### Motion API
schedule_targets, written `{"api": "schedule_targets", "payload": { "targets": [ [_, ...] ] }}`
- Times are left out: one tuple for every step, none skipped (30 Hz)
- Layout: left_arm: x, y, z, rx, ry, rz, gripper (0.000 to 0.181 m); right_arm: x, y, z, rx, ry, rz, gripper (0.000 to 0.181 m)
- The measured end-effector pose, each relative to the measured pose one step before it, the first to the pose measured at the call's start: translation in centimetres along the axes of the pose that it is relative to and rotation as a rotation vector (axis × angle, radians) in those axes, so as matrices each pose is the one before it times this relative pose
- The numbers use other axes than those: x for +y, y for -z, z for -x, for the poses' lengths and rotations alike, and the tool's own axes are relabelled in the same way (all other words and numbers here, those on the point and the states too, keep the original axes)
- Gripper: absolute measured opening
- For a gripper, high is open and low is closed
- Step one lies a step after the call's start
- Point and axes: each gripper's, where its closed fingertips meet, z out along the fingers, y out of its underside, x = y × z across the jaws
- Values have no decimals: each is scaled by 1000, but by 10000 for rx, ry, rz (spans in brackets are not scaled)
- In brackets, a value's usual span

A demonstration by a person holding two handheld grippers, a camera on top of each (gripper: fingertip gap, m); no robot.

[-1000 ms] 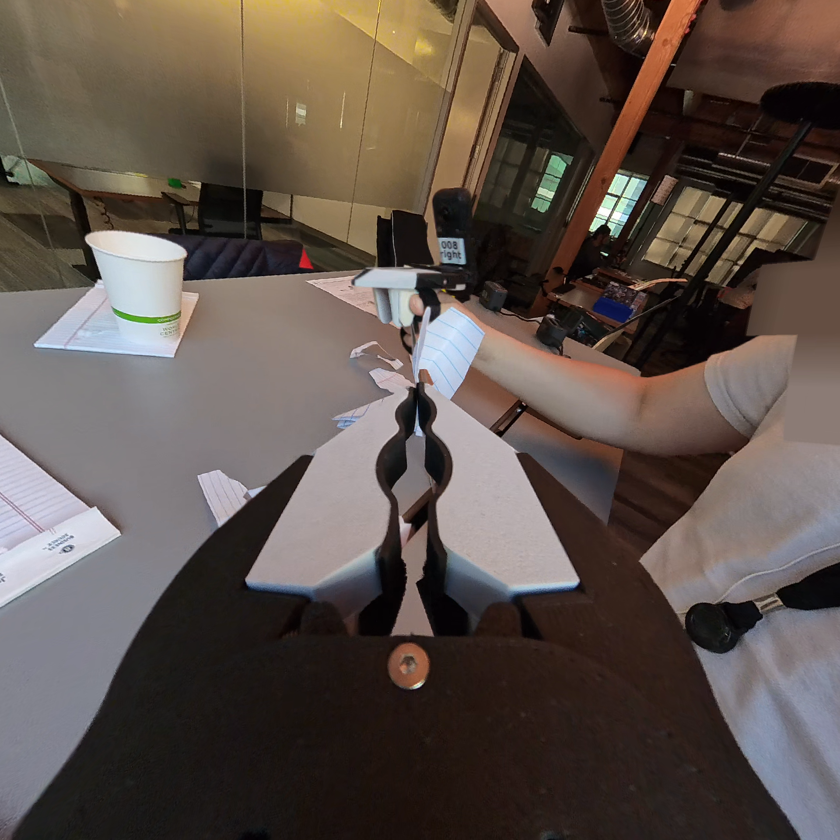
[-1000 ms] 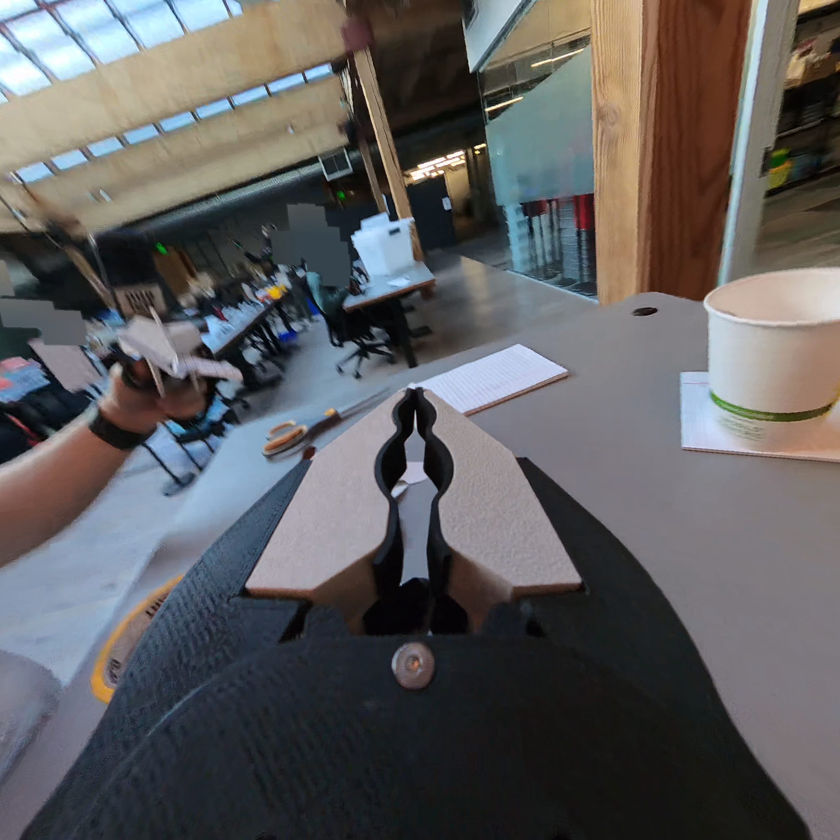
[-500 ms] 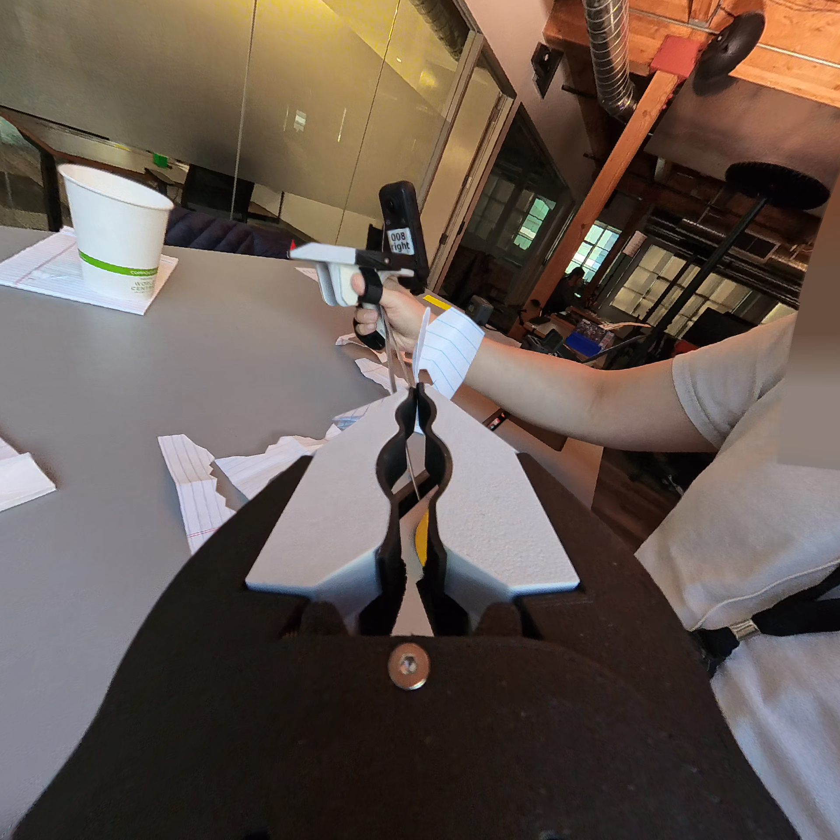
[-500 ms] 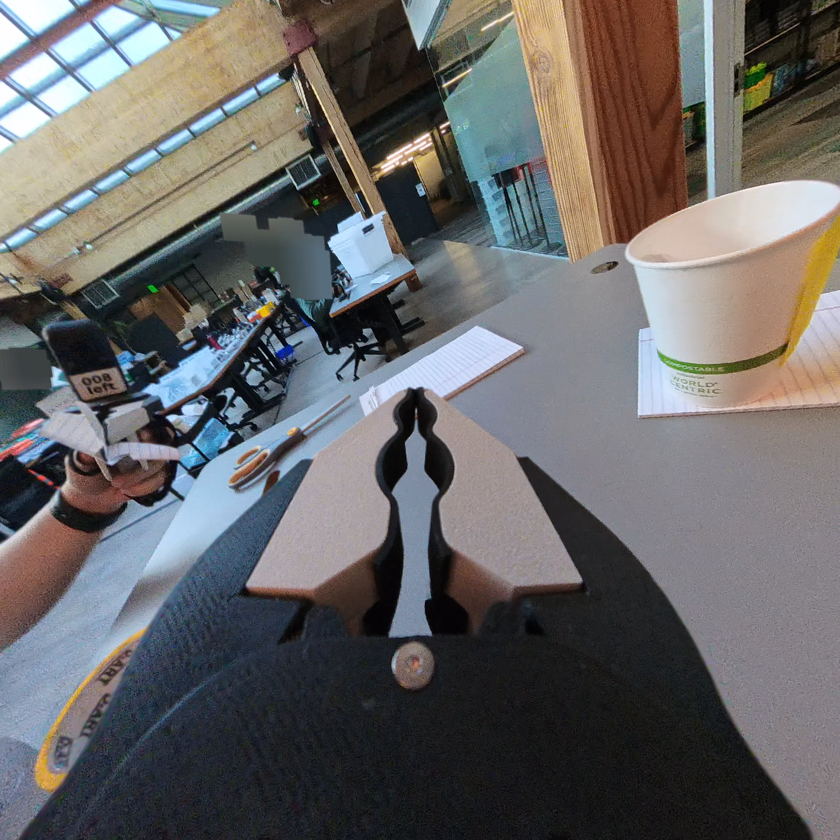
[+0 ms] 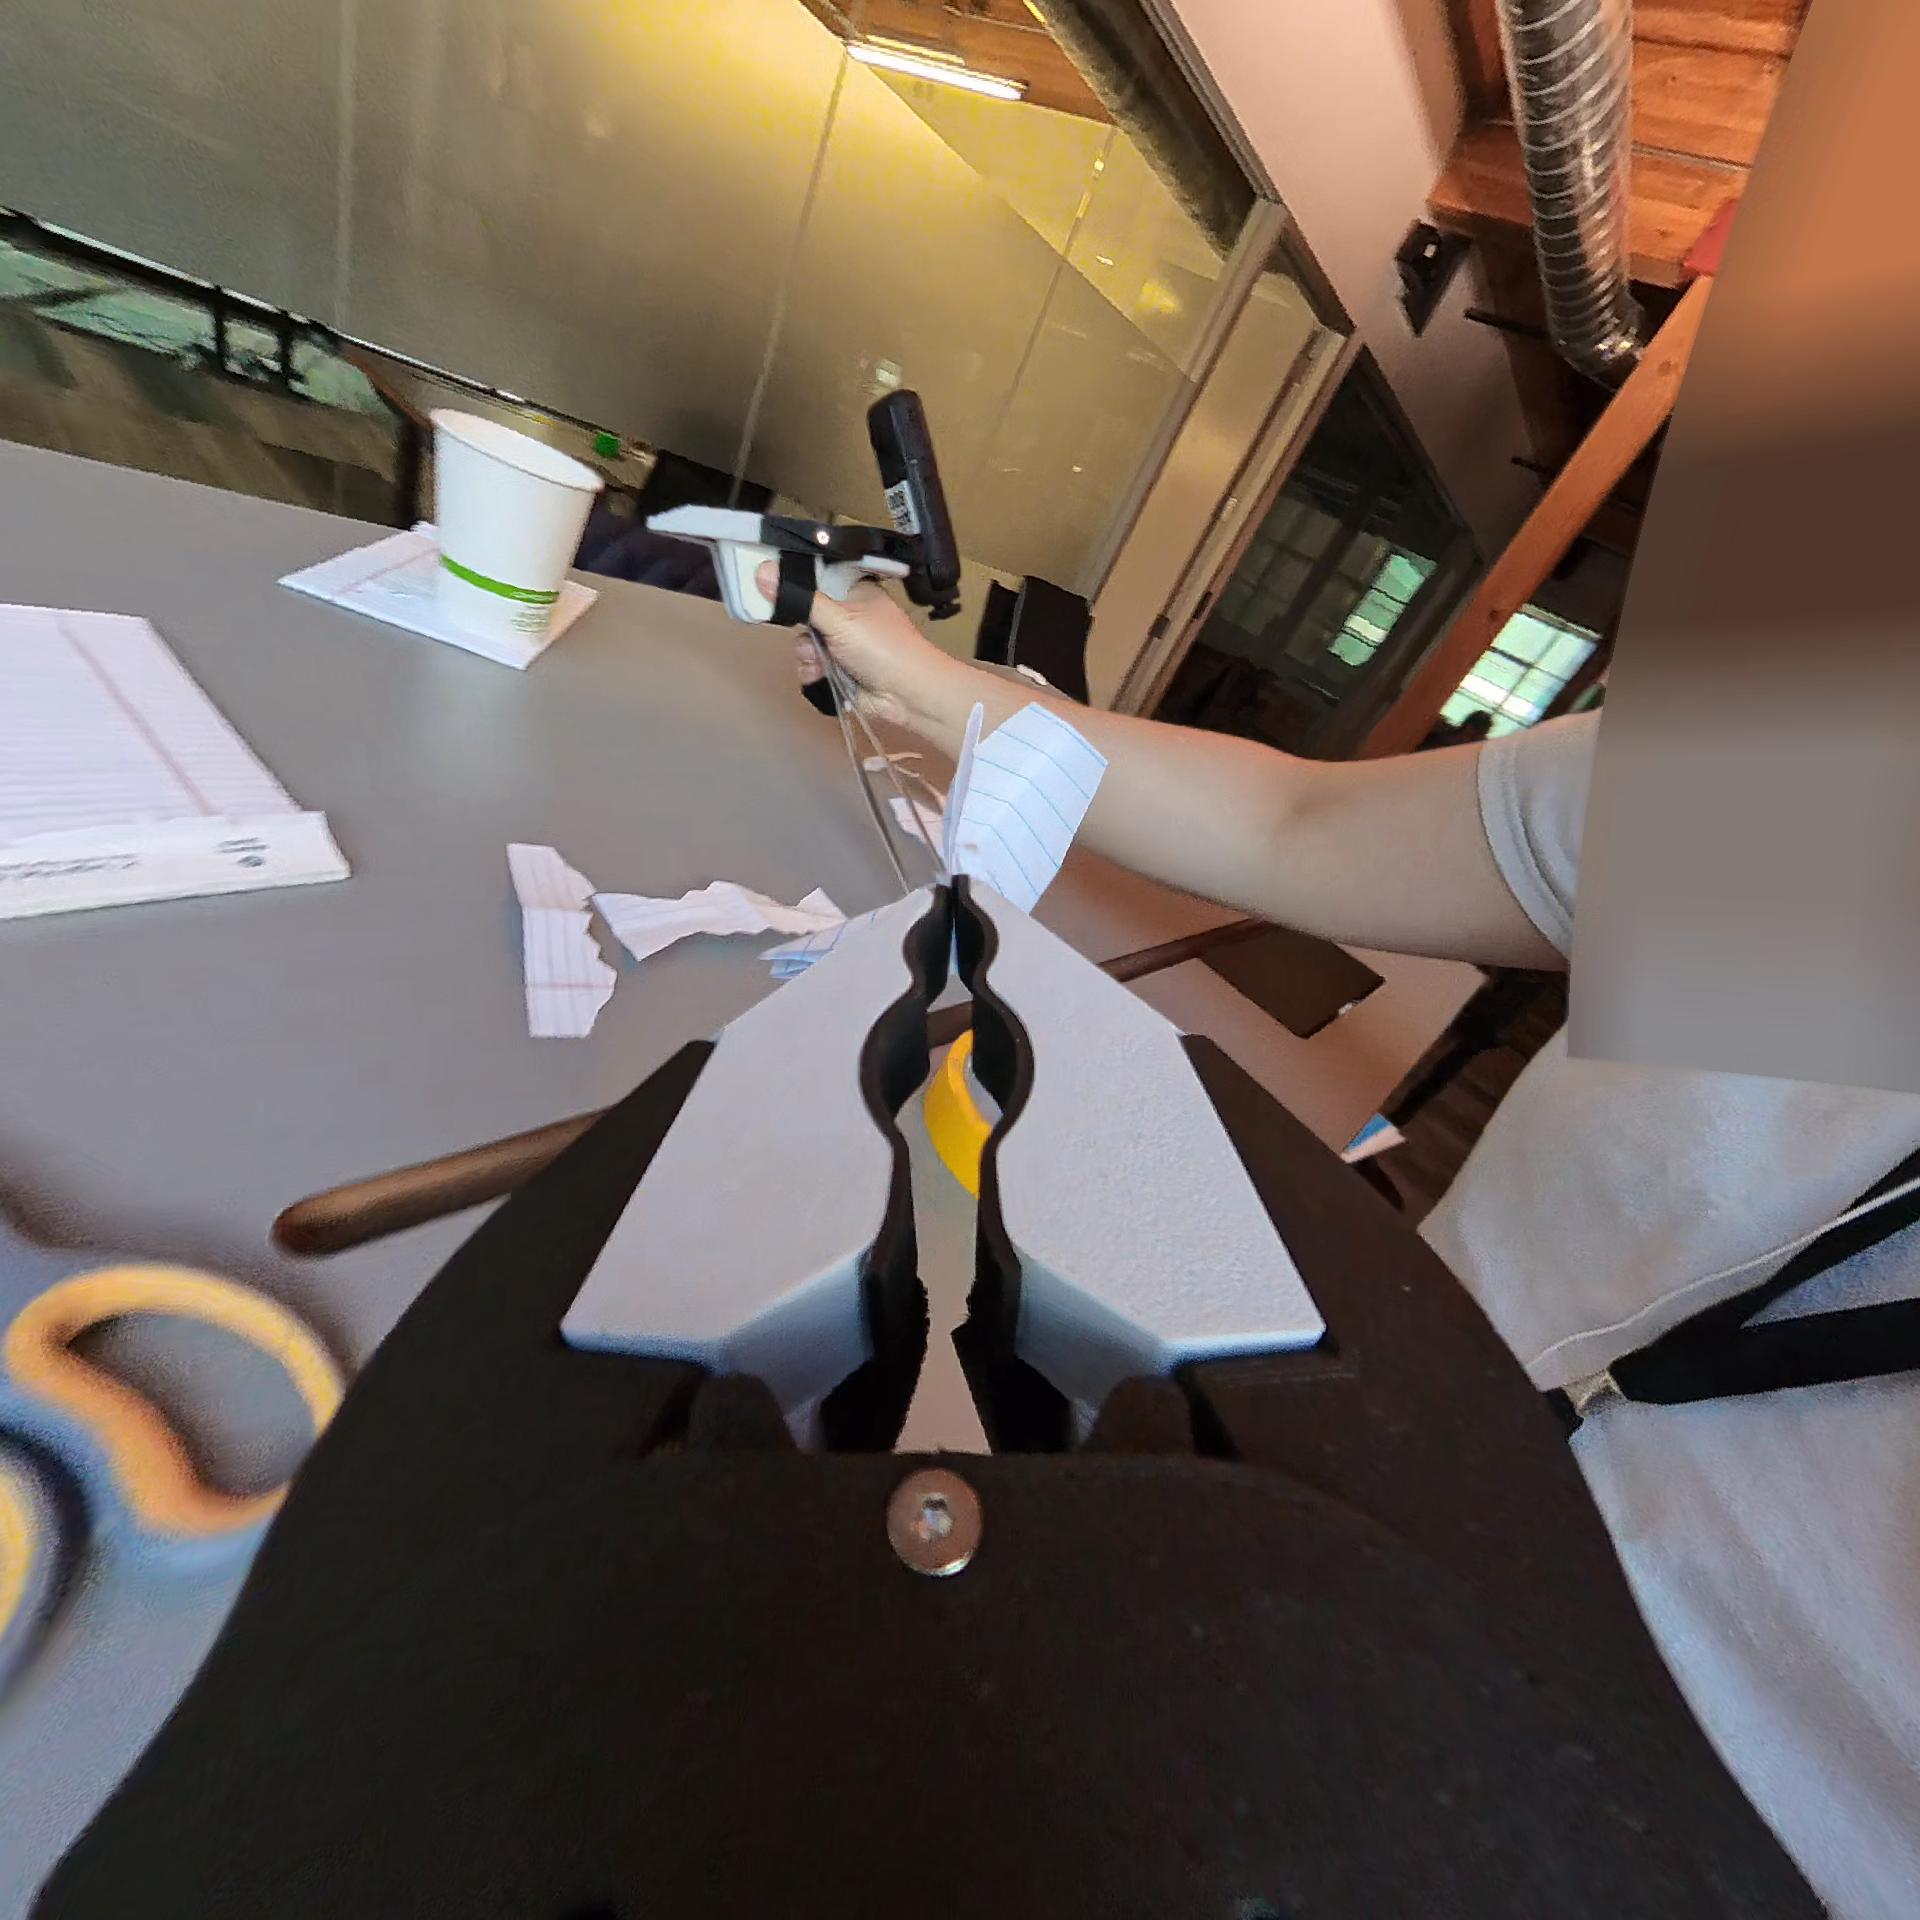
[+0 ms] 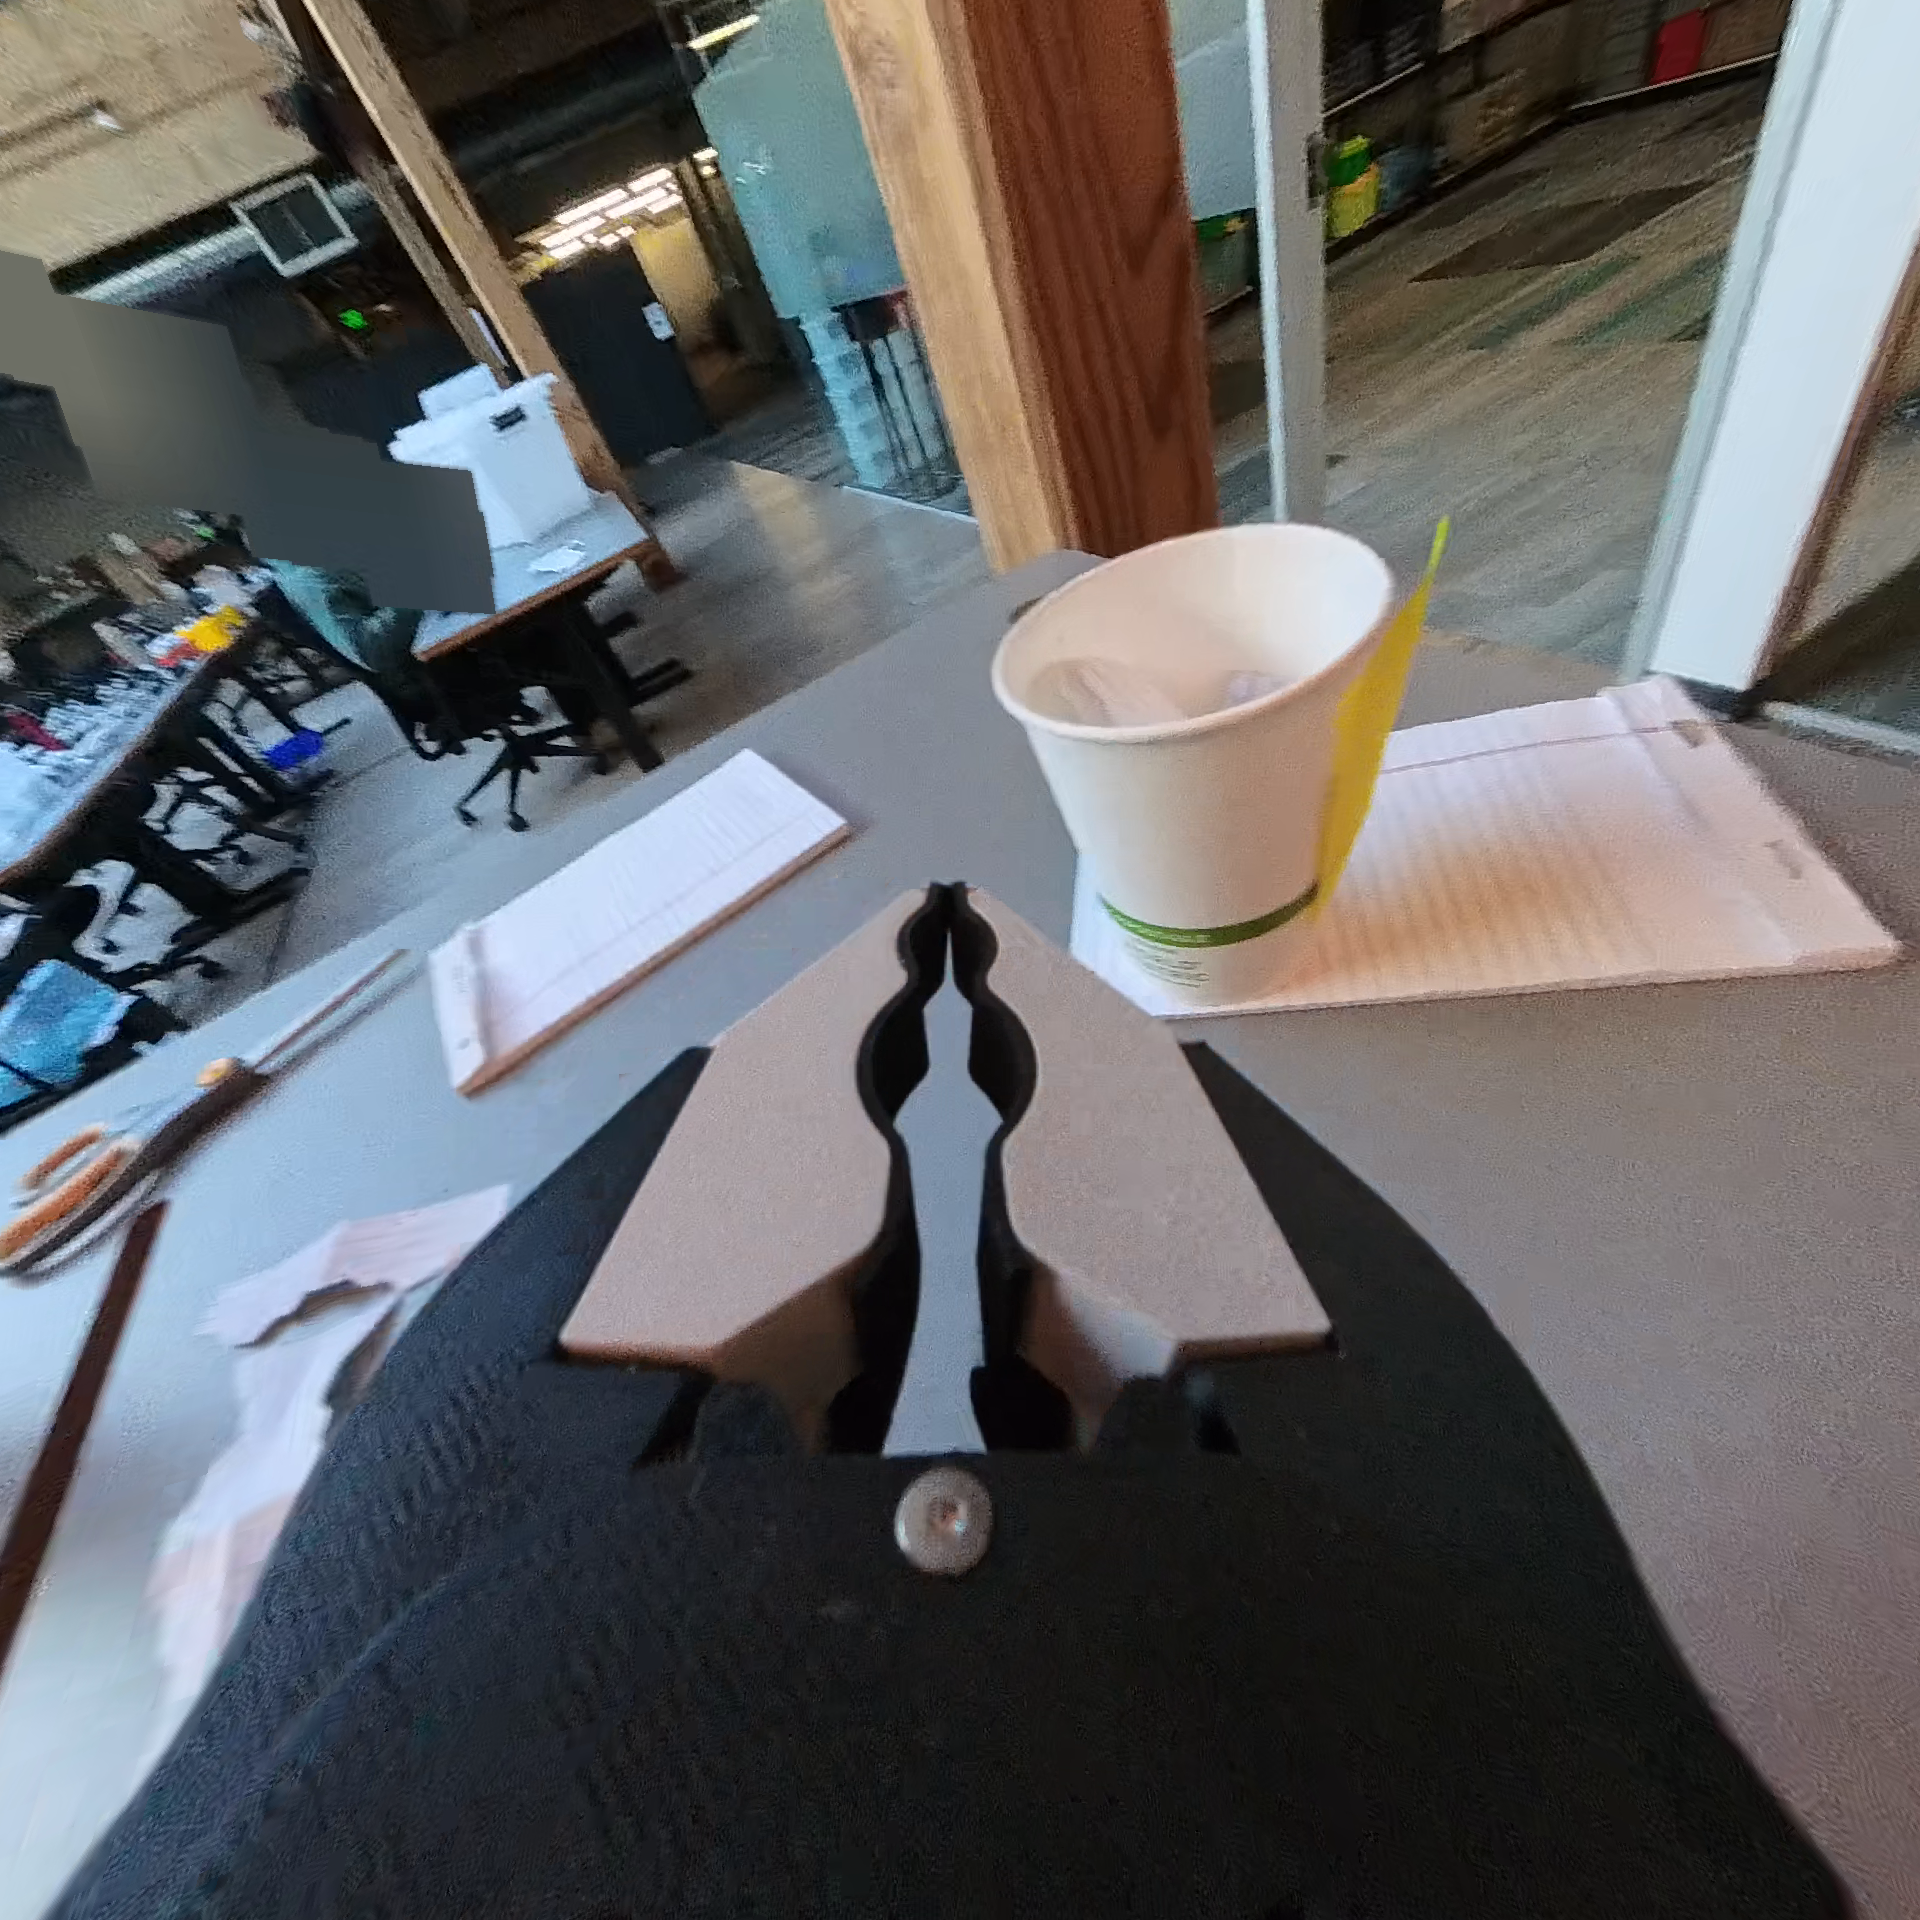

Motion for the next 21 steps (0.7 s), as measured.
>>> {"api": "schedule_targets", "payload": {
  "targets": [
    [219,1309,-48,-381,-79,-51,0,588,-28,-1464,694,637,292,0],
    [195,1357,-34,-387,-83,-58,0,820,31,-1381,752,753,428,0],
    [149,1418,-50,-374,-104,-94,0,592,132,-886,562,717,310,0],
    [64,1468,-74,-355,-121,-151,0,220,274,-439,390,545,141,0],
    [2,1524,-110,-330,-116,-203,0,-70,428,-22,221,362,24,0],
    [-21,1556,-116,-308,-91,-232,0,-563,632,519,-2,196,-205,0],
    [-27,1587,-127,-275,-63,-241,0,-1037,850,1018,-193,50,-416,0],
    [10,1596,-137,-247,-38,-229,0,-1360,1119,1193,-52,25,-493,0],
    [46,1618,-120,-244,-27,-207,0,-1497,1119,739,215,105,-565,0],
    [70,1664,-124,-242,-25,-196,0,-1695,1524,1387,118,121,-628,0],
    [108,1706,-141,-226,-17,-181,0,-1744,1508,1701,-57,84,-597,0],
    [167,1769,-124,-220,-16,-141,0,-1704,1612,2247,-176,70,-470,0],
    [264,1829,-61,-238,-33,-86,0,-1567,1531,2536,-271,141,-382,0],
    [358,1869,7,-259,-47,-41,0,-1448,1406,2764,-264,257,-258,0],
    [420,1891,54,-246,-45,-16,0,-1263,1304,2886,-201,377,-111,0],
    [434,1904,1,-195,-40,-16,0,-1219,1097,2686,-96,466,-92,0],
    [464,1913,-67,-128,-45,-24,0,-1084,1117,2607,-39,458,-82,0],
    [533,1892,-140,-72,-49,-15,0,-1061,1135,2574,-13,331,-85,0],
    [611,1842,-184,-36,-47,18,0,-1067,1077,2440,-45,188,-98,4],
    [699,1784,-261,9,-57,56,0,-864,998,2306,-80,21,-39,7],
    [755,1735,-345,52,-74,81,0,-614,967,2206,-111,-217,9,9]
  ]
}}
